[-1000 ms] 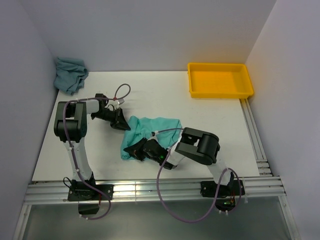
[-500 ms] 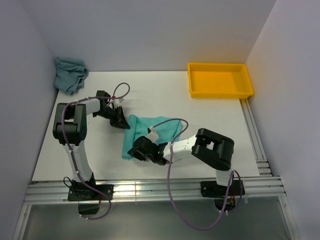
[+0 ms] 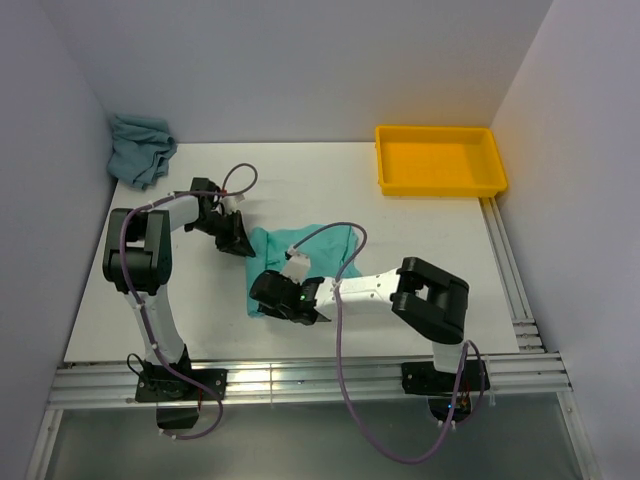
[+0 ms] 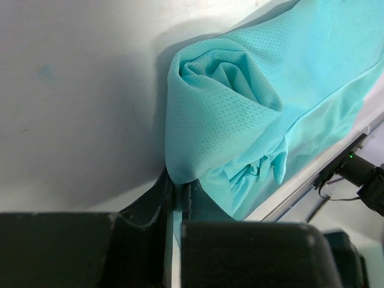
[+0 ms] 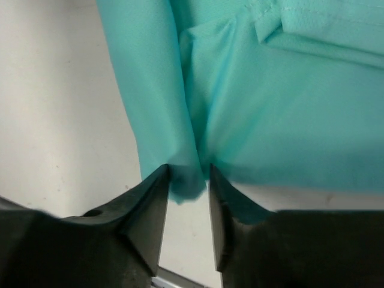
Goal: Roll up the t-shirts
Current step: Roll the tshirt
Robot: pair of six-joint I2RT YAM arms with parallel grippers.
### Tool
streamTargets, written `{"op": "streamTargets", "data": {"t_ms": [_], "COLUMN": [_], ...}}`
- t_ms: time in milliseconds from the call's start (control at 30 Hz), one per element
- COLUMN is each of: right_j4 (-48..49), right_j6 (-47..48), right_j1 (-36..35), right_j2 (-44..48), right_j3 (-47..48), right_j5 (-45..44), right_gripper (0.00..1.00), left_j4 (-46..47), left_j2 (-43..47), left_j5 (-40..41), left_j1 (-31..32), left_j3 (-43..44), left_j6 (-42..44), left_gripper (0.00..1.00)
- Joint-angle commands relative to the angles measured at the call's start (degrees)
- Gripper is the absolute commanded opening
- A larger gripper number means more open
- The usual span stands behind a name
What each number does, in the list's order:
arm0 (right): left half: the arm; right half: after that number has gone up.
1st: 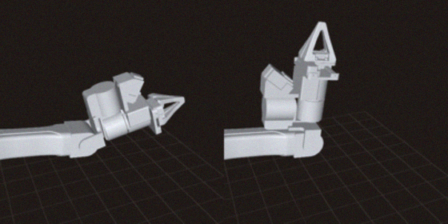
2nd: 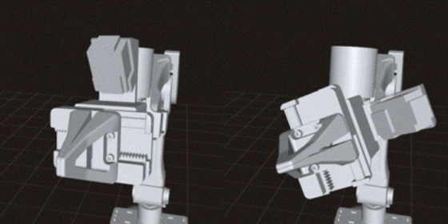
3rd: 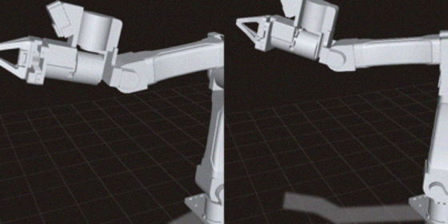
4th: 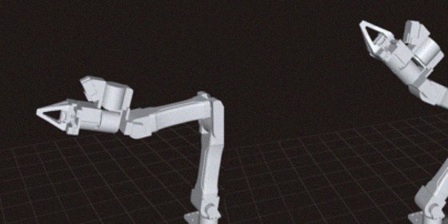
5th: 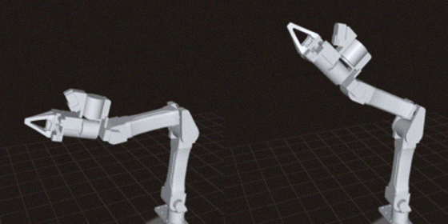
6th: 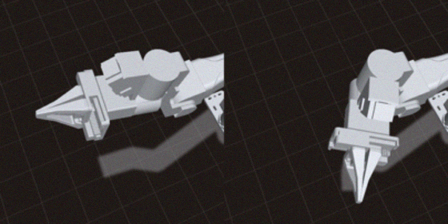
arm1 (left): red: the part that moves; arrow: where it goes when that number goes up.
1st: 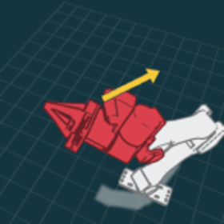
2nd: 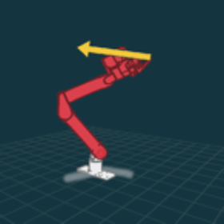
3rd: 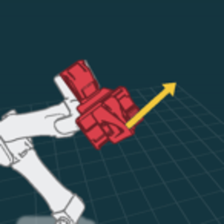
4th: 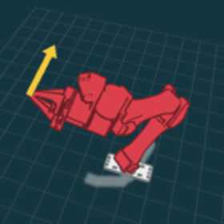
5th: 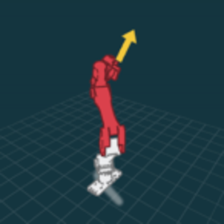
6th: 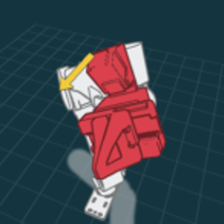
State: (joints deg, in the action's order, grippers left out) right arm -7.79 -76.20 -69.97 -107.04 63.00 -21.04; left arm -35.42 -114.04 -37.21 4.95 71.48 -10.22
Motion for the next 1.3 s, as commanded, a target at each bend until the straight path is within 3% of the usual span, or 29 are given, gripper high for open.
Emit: {"op": "streamTargets", "data": {"t_ms": [0, 233, 500, 733, 1033, 1267], "right_j4": [-16.53, -35.16, -37.91, -37.11, -37.21, -40.02], "right_j6": [4.57, 10.45, 17.22, 19.34, 19.34, 18.72], "right_j1": [-2.36, -2.63, 0.45, 1.33, -0.60, -1.04], "right_j2": [1.49, -5.97, -21.00, -26.28, -24.09, -29.62], "right_j3": [9.46, 30.55, 47.55, 52.31, 52.31, 57.15], "right_j5": [-6.37, -15.96, -18.07, -17.46, -19.66, -18.87], "right_gripper": [0.43, 0.47, 0.46, 0.47, 0.48, 0.51], "left_j4": [2.91, 1.50, 0.53, -0.26, -0.97, -1.32], "left_j2": [-0.40, -0.40, -0.48, -0.22, -0.39, -0.92], "left_j5": [14.36, 14.80, 14.27, 14.36, 14.10, 14.27], "left_j1": [-0.73, -0.73, -0.73, -0.73, -0.73, -0.73], "left_j3": [1.20, 2.78, 3.05, 3.22, 4.01, 4.72], "left_j6": [3.10, 3.19, 3.63, 4.15, 4.50, 4.77], "left_gripper": [0.00, 0.00, 0.02, 0.02, 0.03, 0.04]}}
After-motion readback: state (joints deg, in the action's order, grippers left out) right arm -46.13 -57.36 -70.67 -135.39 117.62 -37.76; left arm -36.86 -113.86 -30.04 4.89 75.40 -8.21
